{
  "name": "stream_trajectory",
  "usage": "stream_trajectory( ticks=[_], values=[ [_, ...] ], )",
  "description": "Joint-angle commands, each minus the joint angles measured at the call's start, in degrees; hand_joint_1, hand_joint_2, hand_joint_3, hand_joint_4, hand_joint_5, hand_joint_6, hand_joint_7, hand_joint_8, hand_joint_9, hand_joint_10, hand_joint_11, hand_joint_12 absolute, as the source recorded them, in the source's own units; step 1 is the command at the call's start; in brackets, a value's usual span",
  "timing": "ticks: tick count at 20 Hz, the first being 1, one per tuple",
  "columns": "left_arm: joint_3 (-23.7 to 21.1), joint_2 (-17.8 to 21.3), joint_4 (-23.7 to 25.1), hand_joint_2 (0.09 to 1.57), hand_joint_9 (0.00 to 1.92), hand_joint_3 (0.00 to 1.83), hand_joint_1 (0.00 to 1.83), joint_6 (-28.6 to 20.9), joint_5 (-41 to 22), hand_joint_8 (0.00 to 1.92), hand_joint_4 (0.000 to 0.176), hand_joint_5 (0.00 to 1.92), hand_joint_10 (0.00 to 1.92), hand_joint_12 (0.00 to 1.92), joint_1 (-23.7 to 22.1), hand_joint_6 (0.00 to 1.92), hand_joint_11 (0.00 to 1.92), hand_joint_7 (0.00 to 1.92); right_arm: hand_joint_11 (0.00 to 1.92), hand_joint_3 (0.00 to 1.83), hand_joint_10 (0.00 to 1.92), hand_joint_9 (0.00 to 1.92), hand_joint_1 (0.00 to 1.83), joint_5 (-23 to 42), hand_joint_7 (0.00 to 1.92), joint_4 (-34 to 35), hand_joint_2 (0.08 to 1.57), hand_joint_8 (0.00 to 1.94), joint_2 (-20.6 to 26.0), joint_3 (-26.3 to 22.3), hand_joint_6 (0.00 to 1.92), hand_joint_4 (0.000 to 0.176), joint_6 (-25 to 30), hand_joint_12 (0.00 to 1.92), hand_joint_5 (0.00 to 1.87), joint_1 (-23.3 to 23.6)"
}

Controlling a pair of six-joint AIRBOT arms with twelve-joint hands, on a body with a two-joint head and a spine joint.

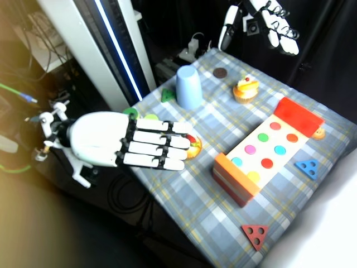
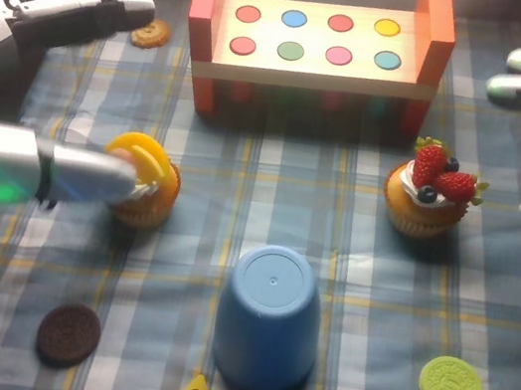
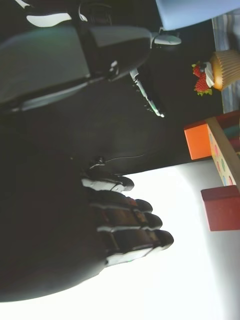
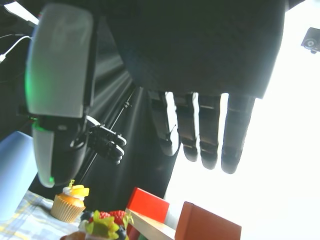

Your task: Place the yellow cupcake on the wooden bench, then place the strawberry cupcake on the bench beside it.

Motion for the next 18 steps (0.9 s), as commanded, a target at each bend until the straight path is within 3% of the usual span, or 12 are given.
stream_trajectory(
  ticks=[1, 2, 4, 6, 7, 8, 10, 14, 15, 18],
  values=[
    [0.69, -0.57, 0.19, 0.93, 0.28, 0.0, 0.54, -0.19, -3.97, 0.0, 0.176, 0.23, 0.01, 0.46, -1.16, 0.01, 0.0, 0.29, 0.21, 0.0, 0.01, 0.44, 0.49, 6.62, 0.41, 1.37, 1.17, 0.0, 0.07, 0.08, 0.0, 0.006, 0.38, 0.74, 0.54, 0.84],
    [1.93, -1.51, -0.03, 0.88, 0.27, 0.01, 0.57, 0.02, -1.07, 0.0, 0.176, 0.21, 0.0, 0.56, -2.5, 0.0, 0.0, 0.29, 0.21, 0.0, 0.01, 0.43, 0.49, 6.62, 0.4, 1.31, 1.17, 0.0, -0.02, 0.11, 0.0, 0.01, 0.46, 0.74, 0.54, 0.85],
    [4.09, -3.48, -1.73, 0.82, 0.18, 0.0, 0.6, 3.03, 4.22, 0.0, 0.176, 0.14, 0.0, 0.57, -5.2, 0.0, 0.01, 0.24, 0.22, 0.0, 0.01, 0.45, 0.49, 6.62, 0.41, 1.29, 1.18, 0.01, -0.03, 0.1, 0.0, 0.006, 0.56, 0.74, 0.55, 0.85],
    [5.29, -5.62, -4.79, 0.79, 0.04, 0.0, 0.56, 11.13, 9.23, 0.0, 0.176, 0.05, 0.0, 0.5, -8.26, 0.0, 0.02, 0.08, 0.23, 0.0, 0.01, 0.46, 0.49, 6.62, 0.42, 1.09, 1.17, 0.01, -0.01, 0.11, 0.01, 0.01, 0.76, 0.74, 0.55, 0.84],
    [5.91, -6.84, -6.25, 0.78, 0.03, 0.0, 0.54, 15.68, 11.75, 0.0, 0.176, 0.04, 0.0, 0.58, -9.6, 0.0, 0.01, 0.06, 0.22, 0.0, 0.01, 0.45, 0.49, 6.63, 0.42, 1.02, 1.18, 0.01, 0.0, 0.11, 0.01, 0.013, 0.85, 0.74, 0.55, 0.84],
    [6.62, -7.63, -6.91, 0.78, 0.02, 0.0, 0.56, 17.39, 13.57, 0.0, 0.176, 0.04, 0.0, 0.53, -10.28, 0.0, 0.0, 0.04, 0.22, 0.0, 0.01, 0.46, 0.5, 6.63, 0.42, 0.93, 1.18, 0.01, 0.01, 0.11, 0.01, 0.003, 0.96, 0.74, 0.56, 0.84],
    [8.65, -9.56, -8.55, 0.8, 0.0, 0.01, 0.55, 20.4, 17.8, 0.0, 0.176, 0.0, 0.0, 0.45, -11.84, 0.0, 0.0, 0.04, 0.21, 0.0, 0.01, 0.46, 0.5, 6.64, 0.43, 0.64, 1.18, 0.01, 0.03, 0.11, 0.01, 0.0, 1.2, 0.75, 0.56, 0.85],
    [9.48, -11.44, -13.4, 0.84, 0.0, 0.0, 0.64, 32.08, 22.5, 0.0, 0.176, 0.0, 0.0, 0.17, -13.05, 0.0, 0.0, 0.01, 0.18, 0.0, 0.0, 0.44, 0.43, 6.73, 0.43, 0.46, 1.19, 0.0, -0.05, 0.12, 0.0, 0.013, 1.32, 0.76, 0.55, 0.85],
    [9.7, -11.48, -13.75, 0.83, 0.0, 0.0, 0.7, 32.43, 23.08, 0.0, 0.176, 0.0, 0.0, 0.16, -13.06, 0.0, 0.0, 0.02, 0.15, 0.0, 0.0, 0.43, 0.46, 6.73, 0.42, 0.43, 1.19, 0.0, -0.09, 0.15, 0.0, 0.004, 1.32, 0.79, 0.55, 0.85],
    [10.43, -11.48, -14.24, 0.86, 0.0, 0.0, 0.71, 32.47, 25.12, 0.0, 0.176, 0.0, 0.0, 0.13, -13.06, 0.0, 0.0, 0.01, 0.11, 0.0, 0.0, 0.41, 0.43, 6.71, 0.42, 0.32, 1.21, 0.0, -0.13, 0.23, 0.0, 0.0, 1.32, 0.79, 0.54, 0.85]
  ],
)
